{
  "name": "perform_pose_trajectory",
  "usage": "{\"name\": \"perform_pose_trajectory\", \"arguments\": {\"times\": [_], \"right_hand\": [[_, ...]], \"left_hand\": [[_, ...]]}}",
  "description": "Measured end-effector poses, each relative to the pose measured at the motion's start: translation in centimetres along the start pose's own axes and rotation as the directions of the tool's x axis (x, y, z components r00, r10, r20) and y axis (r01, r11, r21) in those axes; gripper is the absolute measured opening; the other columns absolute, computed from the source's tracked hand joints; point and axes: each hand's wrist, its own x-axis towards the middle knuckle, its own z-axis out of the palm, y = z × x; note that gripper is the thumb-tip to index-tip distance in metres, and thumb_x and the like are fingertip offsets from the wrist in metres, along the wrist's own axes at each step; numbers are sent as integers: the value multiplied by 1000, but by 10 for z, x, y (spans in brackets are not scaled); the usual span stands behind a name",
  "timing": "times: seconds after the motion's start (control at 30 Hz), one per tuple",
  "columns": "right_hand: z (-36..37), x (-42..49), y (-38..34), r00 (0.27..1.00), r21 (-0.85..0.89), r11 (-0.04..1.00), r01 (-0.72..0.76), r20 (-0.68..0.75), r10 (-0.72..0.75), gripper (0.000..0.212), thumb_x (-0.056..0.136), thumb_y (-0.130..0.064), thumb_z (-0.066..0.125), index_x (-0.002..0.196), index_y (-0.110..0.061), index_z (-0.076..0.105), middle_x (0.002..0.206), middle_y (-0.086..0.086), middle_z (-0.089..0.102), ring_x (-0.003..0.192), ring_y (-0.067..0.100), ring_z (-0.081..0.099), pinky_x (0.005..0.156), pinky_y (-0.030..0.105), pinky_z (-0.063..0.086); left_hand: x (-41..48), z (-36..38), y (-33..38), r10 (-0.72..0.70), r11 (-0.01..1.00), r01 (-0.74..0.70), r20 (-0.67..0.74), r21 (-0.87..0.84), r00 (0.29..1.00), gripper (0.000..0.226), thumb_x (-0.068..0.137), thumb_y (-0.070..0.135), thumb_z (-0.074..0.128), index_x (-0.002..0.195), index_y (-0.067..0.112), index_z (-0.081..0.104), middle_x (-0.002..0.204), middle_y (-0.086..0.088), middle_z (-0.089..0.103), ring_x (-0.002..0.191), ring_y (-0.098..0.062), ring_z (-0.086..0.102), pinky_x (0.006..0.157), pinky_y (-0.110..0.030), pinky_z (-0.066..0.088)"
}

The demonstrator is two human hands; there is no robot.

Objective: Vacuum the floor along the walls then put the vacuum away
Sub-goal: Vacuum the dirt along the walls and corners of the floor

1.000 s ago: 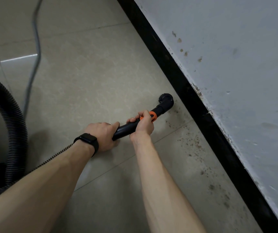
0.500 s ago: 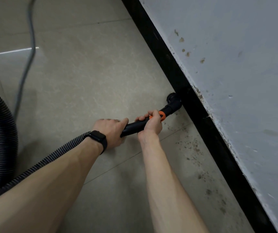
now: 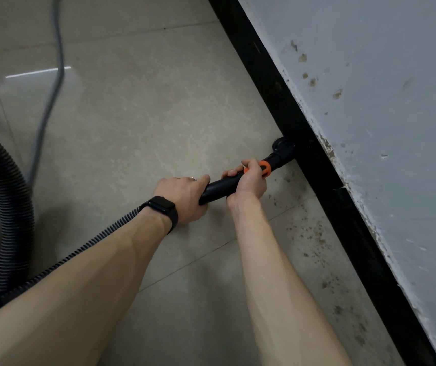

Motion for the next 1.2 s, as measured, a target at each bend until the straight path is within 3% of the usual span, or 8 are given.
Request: {"name": "perform_pose_trajectory", "arguments": {"times": [0.1,0.23,0.4,0.5,0.63,0.83,1.0,1.2], "right_hand": [[14,4,0,998,-61,996,69,17,-68,15,85,-2,62,94,-9,52,55,1,52,39,18,49,50,32,51],[35,6,1,989,-151,979,138,67,-129,19,92,-10,70,103,-5,56,59,3,57,45,21,58,58,36,57],[49,1,-3,985,-252,959,130,145,-96,41,93,-15,74,125,-3,52,90,12,68,64,22,74,61,37,62],[46,-6,-1,992,-165,984,71,115,-53,39,94,-8,71,128,-3,52,86,10,66,56,17,68,57,34,60],[29,-23,15,996,-69,997,-29,78,34,18,95,-14,70,104,-8,56,61,-1,53,43,12,49,47,27,49],[-9,-60,50,998,16,998,-52,-36,53,19,94,-18,69,97,-12,51,57,-3,51,41,13,45,46,27,47],[-28,-83,69,988,103,990,-102,-108,113,19,90,-13,69,101,-10,54,54,-4,51,39,13,45,44,26,46],[-51,-106,87,973,157,981,-110,-186,139,21,84,-11,68,102,-11,56,53,-5,51,39,15,46,48,27,47]], "left_hand": [[2,-1,-5,-48,997,45,-43,-69,998,27,87,50,51,99,31,36,81,7,57,63,-24,51,53,-29,34],[1,0,-11,-127,969,102,-98,-223,987,35,89,58,52,101,31,34,82,9,48,67,-21,47,56,-32,35],[-4,-2,-20,-175,925,141,-65,-352,982,31,89,52,54,96,34,31,74,10,50,62,-19,52,52,-31,37],[-18,-2,-26,-130,943,101,-72,-316,989,31,87,58,50,93,35,30,69,13,47,56,-13,49,48,-27,31],[-46,-4,-35,-31,975,15,-71,-224,997,47,81,79,25,93,34,33,67,13,51,55,-14,52,49,-29,36],[-98,1,-44,62,995,-59,43,-78,997,49,81,79,12,95,35,30,73,12,49,56,-15,44,46,-27,25],[-123,-4,-50,82,997,-83,139,-3,987,53,82,78,13,101,33,35,76,11,50,54,-8,41,46,-25,25],[-145,-5,-51,125,989,-140,228,52,966,47,90,70,28,105,27,41,88,2,62,67,-20,52,56,-31,37]]}}
